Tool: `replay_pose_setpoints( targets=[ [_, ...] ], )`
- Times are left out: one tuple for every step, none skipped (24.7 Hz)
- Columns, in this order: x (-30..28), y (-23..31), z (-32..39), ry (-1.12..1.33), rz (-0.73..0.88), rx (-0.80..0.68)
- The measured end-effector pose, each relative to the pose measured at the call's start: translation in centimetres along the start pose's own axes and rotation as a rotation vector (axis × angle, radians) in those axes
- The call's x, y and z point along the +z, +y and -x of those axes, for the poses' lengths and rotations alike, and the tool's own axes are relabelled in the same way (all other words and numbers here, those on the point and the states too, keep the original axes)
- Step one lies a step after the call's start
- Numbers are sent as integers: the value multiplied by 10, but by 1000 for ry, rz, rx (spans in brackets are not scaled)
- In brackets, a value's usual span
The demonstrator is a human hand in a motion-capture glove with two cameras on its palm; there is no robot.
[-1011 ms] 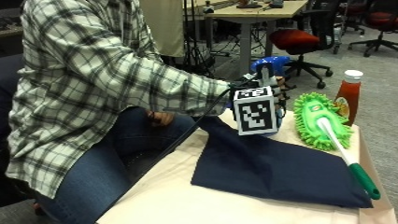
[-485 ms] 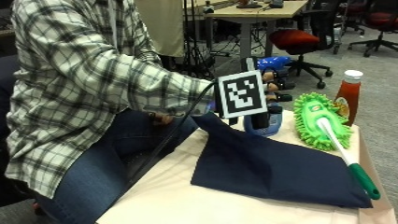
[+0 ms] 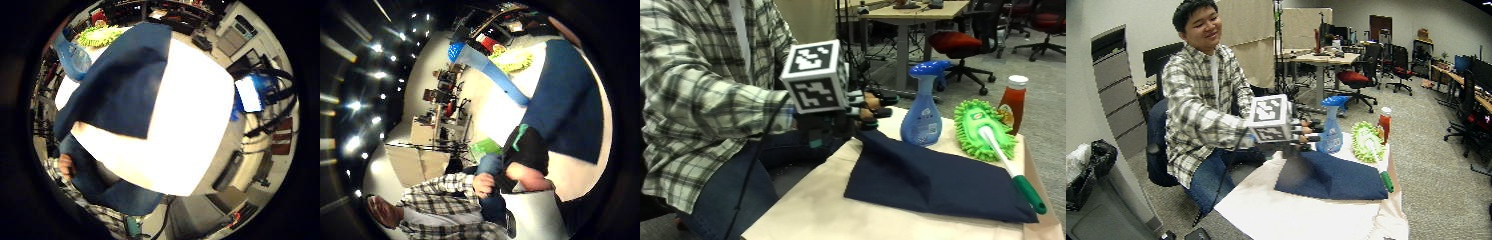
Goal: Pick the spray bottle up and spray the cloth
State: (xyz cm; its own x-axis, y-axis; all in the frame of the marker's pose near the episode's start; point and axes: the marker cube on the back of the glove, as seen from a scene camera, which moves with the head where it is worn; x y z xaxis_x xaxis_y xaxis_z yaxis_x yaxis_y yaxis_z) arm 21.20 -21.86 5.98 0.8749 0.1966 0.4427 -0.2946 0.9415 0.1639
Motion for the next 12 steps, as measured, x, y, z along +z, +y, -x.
replay_pose_setpoints(
  targets=[
    [-11, 17, -3, 49, -6, 2],
    [-21, 36, -4, 95, -13, 6],
    [-30, 56, -6, 137, -21, 11],
    [-37, 77, -6, 175, -32, 18],
    [-42, 98, -7, 208, -43, 27],
    [-44, 122, -6, 233, -53, 40],
    [-44, 147, -5, 246, -59, 54],
    [-42, 173, -2, 247, -60, 70],
    [-38, 200, 2, 236, -56, 85],
    [-33, 224, 6, 218, -49, 96],
    [-28, 243, 9, 200, -42, 103],
    [-25, 254, 11, 188, -38, 106]
  ],
)
